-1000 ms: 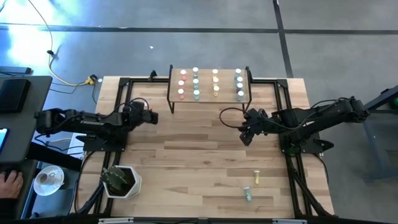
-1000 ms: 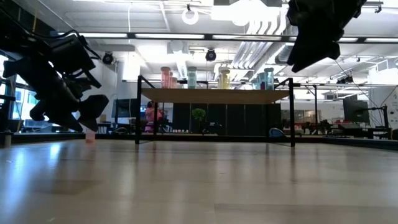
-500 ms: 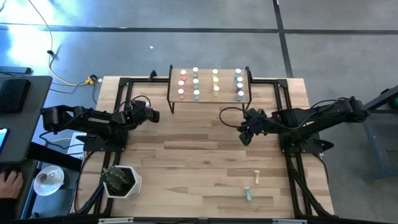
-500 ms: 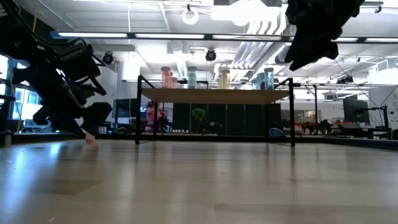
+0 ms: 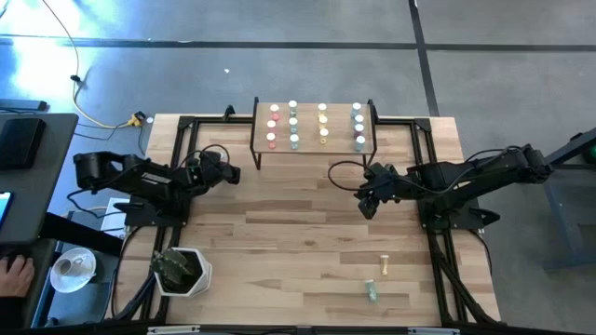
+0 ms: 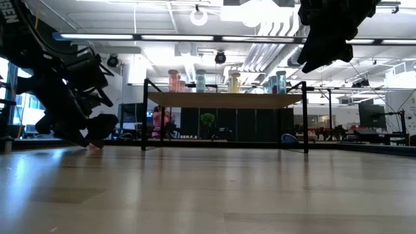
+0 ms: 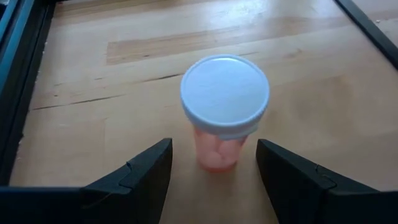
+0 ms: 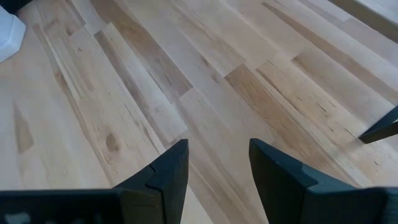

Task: Pick and place medicine bottles onto shelf by color
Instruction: Put the pink medicine bottle on the shelf

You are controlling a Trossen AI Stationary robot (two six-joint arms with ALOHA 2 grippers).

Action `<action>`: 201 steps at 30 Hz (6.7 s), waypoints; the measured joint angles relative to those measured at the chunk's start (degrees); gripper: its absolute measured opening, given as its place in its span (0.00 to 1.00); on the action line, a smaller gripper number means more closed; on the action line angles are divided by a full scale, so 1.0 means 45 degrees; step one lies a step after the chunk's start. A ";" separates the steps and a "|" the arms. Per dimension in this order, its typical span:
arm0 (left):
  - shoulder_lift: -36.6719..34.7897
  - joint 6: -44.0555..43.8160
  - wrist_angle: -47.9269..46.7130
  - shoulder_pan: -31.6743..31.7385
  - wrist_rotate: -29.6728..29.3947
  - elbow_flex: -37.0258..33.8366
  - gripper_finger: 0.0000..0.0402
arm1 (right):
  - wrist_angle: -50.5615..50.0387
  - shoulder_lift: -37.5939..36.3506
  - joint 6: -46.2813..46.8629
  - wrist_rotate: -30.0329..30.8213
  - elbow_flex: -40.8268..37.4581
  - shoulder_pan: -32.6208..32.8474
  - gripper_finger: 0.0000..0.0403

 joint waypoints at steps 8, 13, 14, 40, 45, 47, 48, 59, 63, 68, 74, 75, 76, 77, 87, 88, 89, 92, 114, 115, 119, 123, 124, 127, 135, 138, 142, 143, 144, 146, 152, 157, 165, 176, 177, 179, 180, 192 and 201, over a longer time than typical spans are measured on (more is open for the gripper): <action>0.0309 0.0001 0.0197 -0.0010 -0.0067 0.0024 0.48 | 0.0003 0.0000 -0.0001 0.0000 0.0000 0.0000 0.40; 0.0319 0.0295 0.0258 -0.0010 -0.0067 0.0024 0.41 | 0.0002 0.0000 0.0001 0.0000 0.0000 0.0000 0.40; 0.0319 0.0315 0.0258 -0.0010 -0.0071 0.0024 0.40 | 0.0000 0.0000 0.0001 0.0000 0.0000 0.0000 0.40; 0.0319 0.0779 0.0282 -0.0041 -0.0130 0.0000 0.22 | 0.0024 0.0000 0.0006 0.0001 0.0005 0.0000 0.40; 0.0198 0.1149 0.0295 -0.0044 0.0049 0.0000 0.22 | 0.0234 0.0000 -0.0068 0.0010 0.0003 0.0000 0.40; 0.0061 0.1377 0.0256 -0.0034 0.0275 -0.0009 0.22 | 0.0632 0.0000 -0.0410 0.0142 0.0002 0.0000 0.40; -0.0020 0.1494 0.0254 -0.0034 0.0446 -0.0010 0.22 | 0.0889 0.0000 -0.0649 0.0181 0.0005 0.0000 0.40; -0.1378 0.2552 0.0201 -0.0049 0.3188 -0.0010 0.22 | 0.3393 0.0000 -0.2733 0.0214 0.0005 0.0000 0.40; -0.1858 0.2705 -0.0012 -0.0049 0.3615 -0.0010 0.22 | 0.3517 0.0000 -0.2769 0.0214 0.0005 0.0000 0.40; -0.2393 0.3341 -0.0188 -0.0058 0.4449 -0.0010 0.22 | 0.3507 0.0000 -0.2660 0.0209 0.0005 0.0000 0.40; -0.3110 0.3806 -0.0182 -0.0081 0.5843 -0.0010 0.22 | 0.3778 0.0000 -0.2660 0.0208 0.0005 0.0000 0.40; -0.3247 0.3873 -0.0182 -0.0137 0.6014 -0.0010 0.22 | 0.3821 0.0000 -0.2660 0.0204 0.0005 0.0000 0.40; -0.3367 0.3965 -0.0180 -0.0218 0.6131 -0.0010 0.22 | 0.3895 0.0000 -0.2660 0.0206 0.0005 0.0000 0.40; -0.3514 0.4006 -0.0186 -0.0308 0.6256 -0.0010 0.22 | 0.3992 0.0000 -0.2660 0.0204 0.0005 0.0000 0.40; -0.4905 0.4764 -0.0163 -0.1631 0.7313 -0.0010 0.22 | 0.5903 0.0019 -0.3987 -0.0632 0.0005 0.0000 0.40; -0.5024 0.4801 -0.0171 -0.1791 0.7325 0.0002 0.22 | 0.6142 0.0019 -0.4199 -0.0776 0.0005 0.0000 0.40; -0.5115 0.4807 -0.0178 -0.1947 0.7324 0.0047 0.22 | 0.6398 0.0019 -0.4394 -0.0878 0.0005 0.0000 0.40; -0.5296 0.5038 -0.0176 -0.2436 0.7378 0.0353 0.22 | 0.7001 0.0022 -0.4970 -0.1136 0.0005 0.0000 0.40; -0.5306 0.6331 -0.4131 -0.5319 0.7394 0.4318 0.22 | 1.0541 0.1173 -0.8963 -0.3244 0.0613 -0.1617 0.41; -0.5306 0.6327 -0.4308 -0.5399 0.7257 0.4363 0.22 | 1.0549 0.1382 -0.9021 -0.3415 0.0833 -0.1720 0.42; -0.5301 0.6320 -0.4875 -0.5611 0.6757 0.4420 0.22 | 1.0352 0.2392 -0.9497 -0.4021 0.1989 -0.2156 0.43; -0.5301 0.6332 -0.5280 -0.5620 0.6522 0.4425 0.22 | 0.9077 0.3226 -0.9569 -0.4111 0.3480 -0.2821 0.43; -0.5301 0.6364 -0.5381 -0.5581 0.6471 0.4425 0.22 | 0.8644 0.3463 -0.9572 -0.4128 0.3871 -0.3002 0.43; -0.5301 0.6812 -0.5625 -0.5412 0.6196 0.4425 0.22 | 0.7136 0.4189 -0.9567 -0.4326 0.5124 -0.3466 0.43; -0.5301 0.7758 -0.5825 -0.4878 0.6126 0.4425 0.22 | 0.3791 0.6396 -1.0853 -0.4904 0.7900 -0.3852 0.43; -0.5301 0.8211 -0.5815 -0.4689 0.6126 0.4425 0.22 | 0.3040 0.7158 -1.1078 -0.4915 0.8696 -0.3847 0.43; -0.5301 0.8920 -0.5452 -0.4393 0.6126 0.4425 0.22 | 0.2275 0.8050 -1.1639 -0.4911 0.9676 -0.3856 0.43; -0.5301 0.9144 -0.5208 -0.4332 0.6131 0.4425 0.22 | 0.2173 0.8242 -1.1764 -0.4911 0.9898 -0.3877 0.43; -0.5301 0.9412 -0.4936 -0.4304 0.6126 0.4425 0.22 | 0.2049 0.8394 -1.1824 -0.4911 1.0117 -0.3911 0.43; -0.5301 1.0097 -0.4320 -0.4238 0.6126 0.4425 0.22 | 0.1855 0.8668 -1.1903 -0.4906 1.0581 -0.3950 0.43; -0.5301 1.1274 -0.2686 -0.4187 0.6252 0.4430 0.22 | 0.1257 0.8835 -1.1819 -0.4091 1.1684 -0.4001 0.43; -0.5301 1.1467 -0.1851 -0.4187 0.6255 0.4430 0.22 | 0.0177 0.8796 -1.2339 -0.4359 1.2372 -0.4002 0.42; -0.5301 1.1777 -0.0242 -0.4187 0.6120 0.4430 0.22 | -0.0087 0.8796 -1.2985 -0.4872 1.2728 -0.3997 0.41; -0.5301 1.2226 0.0446 -0.4187 0.5553 0.4430 0.22 | -0.0830 0.8777 -1.3041 -0.4973 1.3863 -0.4057 0.52; -0.5301 1.2230 0.0600 -0.4187 0.5556 0.4430 0.22 | -0.0718 0.8777 -1.3253 -0.5302 1.3873 -0.4080 0.53; -0.5301 1.2231 0.1019 -0.4187 0.5556 0.4430 0.22 | -0.0755 0.8777 -1.3760 -0.6492 1.3886 -0.4160 0.55; -0.5301 1.2271 0.1242 -0.4187 0.5558 0.4430 0.22 | -0.0730 0.8777 -1.3961 -0.7138 1.3861 -0.4191 0.55; -0.5098 1.2763 0.2867 -0.4192 0.6617 0.4430 0.22 | 0.0559 0.9627 -1.4580 -0.8548 1.3682 -0.4178 0.55; -0.4534 1.2972 0.3591 -0.4188 0.6622 0.4435 0.22 | 0.1157 1.0242 -1.4672 -0.8563 1.3673 -0.4156 0.55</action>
